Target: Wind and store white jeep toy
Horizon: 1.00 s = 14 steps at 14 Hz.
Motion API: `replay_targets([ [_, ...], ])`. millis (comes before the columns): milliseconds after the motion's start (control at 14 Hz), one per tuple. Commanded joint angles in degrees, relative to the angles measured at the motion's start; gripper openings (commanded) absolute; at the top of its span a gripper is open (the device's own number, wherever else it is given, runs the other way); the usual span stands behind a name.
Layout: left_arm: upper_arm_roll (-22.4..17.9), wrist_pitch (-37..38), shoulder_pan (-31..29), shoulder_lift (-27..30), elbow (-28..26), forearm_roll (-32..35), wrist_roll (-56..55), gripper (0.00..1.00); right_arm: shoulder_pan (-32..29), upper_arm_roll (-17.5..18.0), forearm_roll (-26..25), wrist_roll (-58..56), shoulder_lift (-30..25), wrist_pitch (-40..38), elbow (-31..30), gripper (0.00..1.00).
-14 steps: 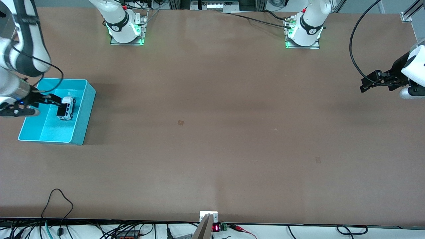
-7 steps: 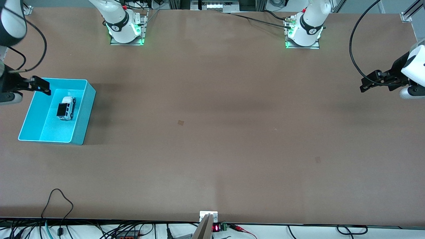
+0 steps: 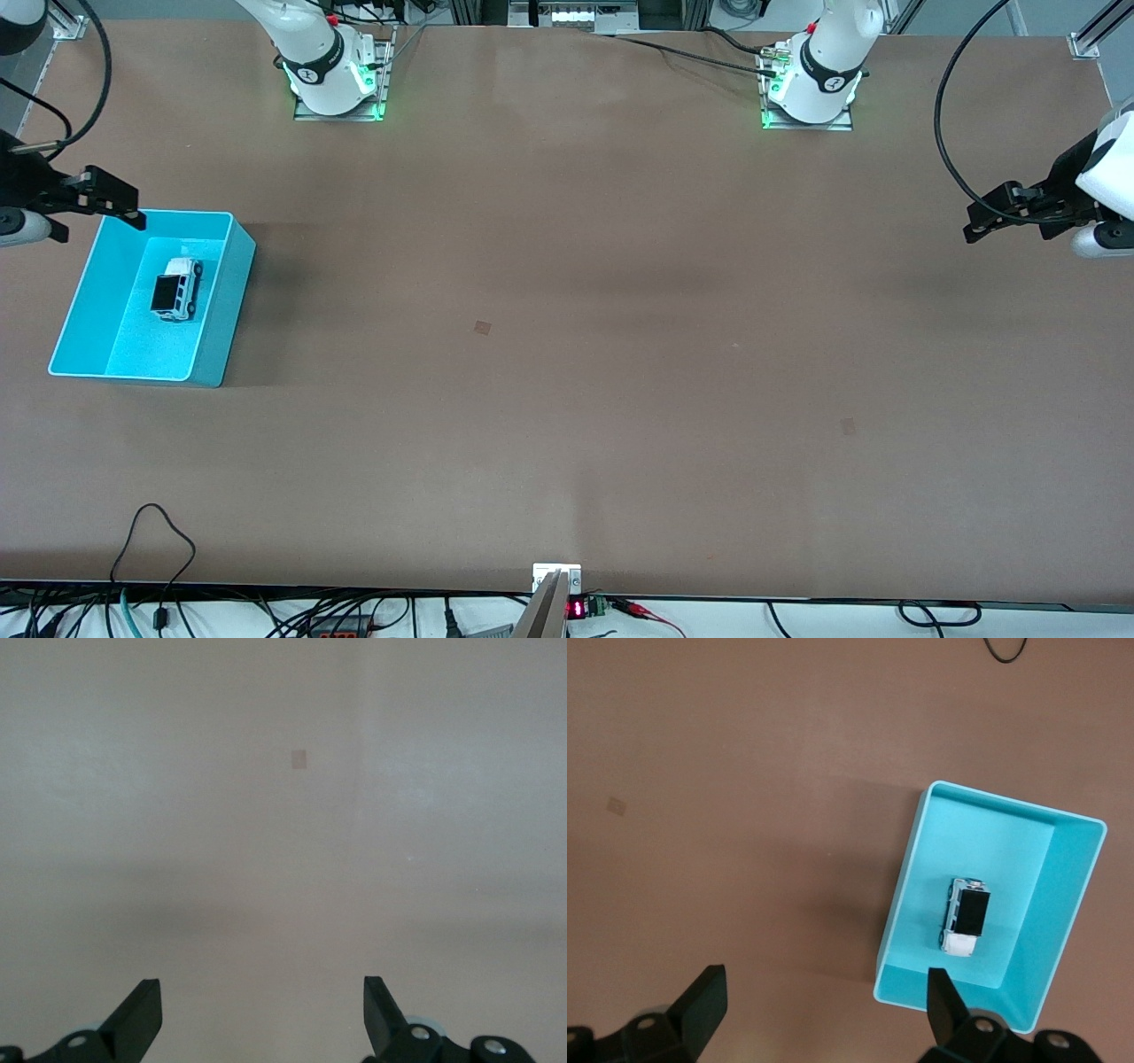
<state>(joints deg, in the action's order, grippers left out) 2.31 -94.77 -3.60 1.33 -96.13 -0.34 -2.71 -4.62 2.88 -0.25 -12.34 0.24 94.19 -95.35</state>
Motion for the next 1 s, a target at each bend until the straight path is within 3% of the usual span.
replay_targets([
  [0,-0.1,-0.3,0.1,1.4,-1.1,-0.9,0.8,1.0,2.8,-0.4,0.2,2.1,0.6,-3.7,3.1,1.0],
  [358,0.0,-2.4,0.1,3.4,-4.4,-0.9,0.9,1.0,5.2,-0.3,-1.6,2.8,1.9,-6.7,5.7,1.0],
  [931,0.0,-1.7,0.1,3.4,-3.7,-0.9,0.9,1.0,5.2,-0.4,-2.0,7.4,1.9,-7.7,5.2,1.0],
])
